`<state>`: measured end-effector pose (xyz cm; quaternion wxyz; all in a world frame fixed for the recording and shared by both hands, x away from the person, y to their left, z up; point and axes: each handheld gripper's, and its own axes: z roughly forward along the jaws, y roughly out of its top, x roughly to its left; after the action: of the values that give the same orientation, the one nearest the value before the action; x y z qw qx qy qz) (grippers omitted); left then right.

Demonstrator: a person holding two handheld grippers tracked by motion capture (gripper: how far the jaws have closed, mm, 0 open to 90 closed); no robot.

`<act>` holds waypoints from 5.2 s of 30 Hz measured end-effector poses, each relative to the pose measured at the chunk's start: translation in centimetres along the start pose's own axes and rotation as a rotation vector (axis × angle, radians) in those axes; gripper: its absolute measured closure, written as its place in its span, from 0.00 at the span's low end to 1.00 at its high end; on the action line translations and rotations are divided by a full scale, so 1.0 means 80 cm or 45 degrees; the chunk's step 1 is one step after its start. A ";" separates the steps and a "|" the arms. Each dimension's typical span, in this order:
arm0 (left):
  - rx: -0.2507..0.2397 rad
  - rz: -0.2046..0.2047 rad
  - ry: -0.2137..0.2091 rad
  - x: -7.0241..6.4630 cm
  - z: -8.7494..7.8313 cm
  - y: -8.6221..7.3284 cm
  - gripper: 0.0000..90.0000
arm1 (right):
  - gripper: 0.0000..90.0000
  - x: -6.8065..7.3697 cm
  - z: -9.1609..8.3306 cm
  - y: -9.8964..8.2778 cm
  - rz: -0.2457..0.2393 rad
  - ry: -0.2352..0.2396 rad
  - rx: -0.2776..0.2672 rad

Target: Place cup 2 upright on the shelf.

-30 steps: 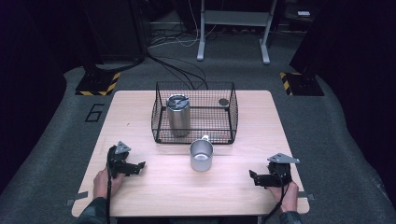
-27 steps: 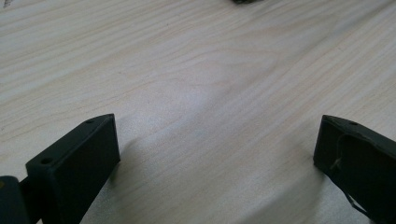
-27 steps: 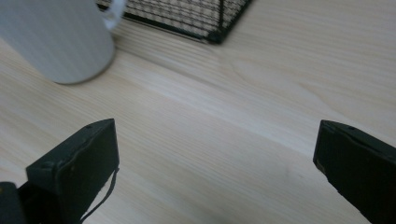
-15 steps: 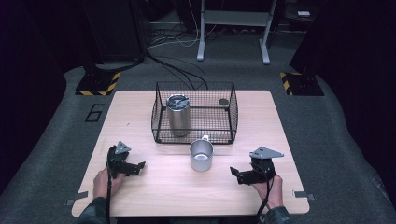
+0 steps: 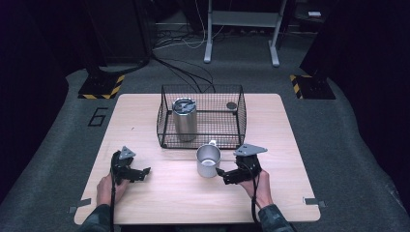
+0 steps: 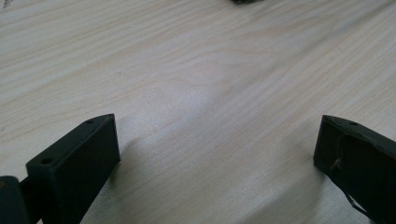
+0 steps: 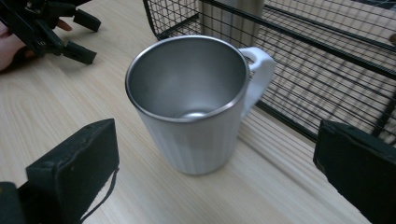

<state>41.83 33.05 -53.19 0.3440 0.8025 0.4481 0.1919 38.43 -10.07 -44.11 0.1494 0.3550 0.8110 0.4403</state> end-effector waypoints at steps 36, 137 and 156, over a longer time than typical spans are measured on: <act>0.006 0.020 0.004 0.001 0.000 0.001 0.00 | 0.06 0.031 0.079 0.023 -0.040 -0.093 0.092; 0.009 0.014 -0.001 0.001 0.000 0.000 0.00 | 0.07 0.005 -0.050 0.111 -0.026 -0.130 -0.083; 0.014 0.027 0.001 0.002 -0.001 0.001 0.00 | 0.07 -0.010 -0.048 0.144 -0.012 -0.143 -0.106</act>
<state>41.89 33.17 -53.11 0.3373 0.8091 0.4407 0.1934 42.01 -8.84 -32.54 0.2113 0.3688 0.7840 0.4525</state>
